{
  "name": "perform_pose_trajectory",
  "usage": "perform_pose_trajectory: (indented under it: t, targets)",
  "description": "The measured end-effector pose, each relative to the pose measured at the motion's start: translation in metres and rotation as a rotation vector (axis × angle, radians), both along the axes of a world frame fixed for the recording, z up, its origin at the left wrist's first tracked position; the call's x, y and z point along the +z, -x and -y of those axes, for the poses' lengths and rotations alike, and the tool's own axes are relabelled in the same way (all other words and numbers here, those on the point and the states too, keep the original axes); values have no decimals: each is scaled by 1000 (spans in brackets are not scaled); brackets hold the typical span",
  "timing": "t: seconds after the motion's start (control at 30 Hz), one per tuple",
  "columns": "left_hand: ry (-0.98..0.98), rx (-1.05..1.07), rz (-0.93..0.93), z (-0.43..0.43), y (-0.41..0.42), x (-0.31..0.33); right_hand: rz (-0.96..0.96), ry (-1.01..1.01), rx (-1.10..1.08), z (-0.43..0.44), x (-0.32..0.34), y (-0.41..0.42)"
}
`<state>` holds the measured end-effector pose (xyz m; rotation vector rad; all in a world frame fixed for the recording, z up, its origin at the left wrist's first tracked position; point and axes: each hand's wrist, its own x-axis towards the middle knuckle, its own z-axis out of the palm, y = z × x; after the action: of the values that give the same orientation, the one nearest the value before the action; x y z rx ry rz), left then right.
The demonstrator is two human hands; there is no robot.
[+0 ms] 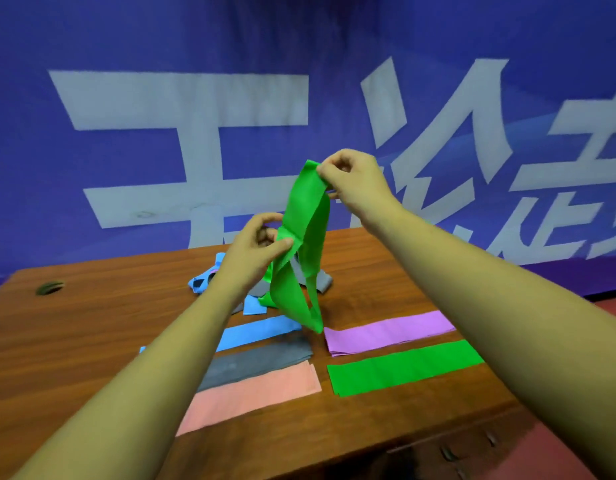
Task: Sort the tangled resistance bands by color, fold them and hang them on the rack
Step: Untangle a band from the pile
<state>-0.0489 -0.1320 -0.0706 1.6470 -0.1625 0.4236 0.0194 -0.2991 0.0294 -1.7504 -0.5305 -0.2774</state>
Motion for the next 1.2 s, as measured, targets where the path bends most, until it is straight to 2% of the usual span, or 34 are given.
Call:
perform_pose_trajectory:
  t: [0.1,0.27,0.43,0.57,0.63,0.73,0.77,0.93,1.07,1.2]
  targets:
    - [69,-49,-10,8,21,12,-28,1,-19,13,15,19]
    - [-41,-112,-6,16,50,25,-58,48,-35,31,16,44]
    - [-160,-24,-75,17,65,28,-50,34,-28,41,12,54]
    - [-169,84,-59,16,71,35,-44,61,23,46,10,62]
    - [-106,122,-47,14,74,43,-53,97,66,50,7,65]
    - [133,111,-37,10,76,60,-91,152,188,57,0,72]
    - [156,112,-19,9,77,65,-110,171,240,59,-2,75]
    - [-26,152,123,5,77,86,-256,126,437,61,-2,86]
    - [-94,90,171,8,77,95,-191,117,309,52,3,83]
    - [-67,23,179,13,80,95,-150,117,305,35,6,90]
